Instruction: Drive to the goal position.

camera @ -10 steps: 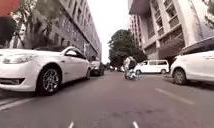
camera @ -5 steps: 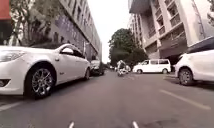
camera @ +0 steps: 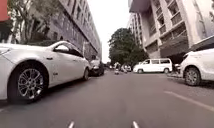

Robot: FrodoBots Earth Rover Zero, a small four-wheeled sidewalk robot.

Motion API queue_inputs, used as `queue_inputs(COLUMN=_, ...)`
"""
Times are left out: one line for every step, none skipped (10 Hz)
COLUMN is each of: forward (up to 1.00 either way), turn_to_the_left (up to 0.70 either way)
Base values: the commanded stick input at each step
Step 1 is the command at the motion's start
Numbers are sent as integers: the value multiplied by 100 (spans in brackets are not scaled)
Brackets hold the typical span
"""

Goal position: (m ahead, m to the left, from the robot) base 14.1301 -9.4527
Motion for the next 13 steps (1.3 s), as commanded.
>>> queue_inputs(forward=70, turn_to_the_left=0)
queue_inputs(forward=70, turn_to_the_left=-9)
queue_inputs(forward=70, turn_to_the_left=-14)
queue_inputs(forward=70, turn_to_the_left=-14)
queue_inputs(forward=70, turn_to_the_left=-14)
queue_inputs(forward=70, turn_to_the_left=-14)
queue_inputs(forward=70, turn_to_the_left=-14)
queue_inputs(forward=70, turn_to_the_left=-14)
queue_inputs(forward=70, turn_to_the_left=-14)
queue_inputs(forward=70, turn_to_the_left=-14)
queue_inputs(forward=70, turn_to_the_left=-14)
queue_inputs(forward=70, turn_to_the_left=-14)
queue_inputs(forward=70, turn_to_the_left=-14)
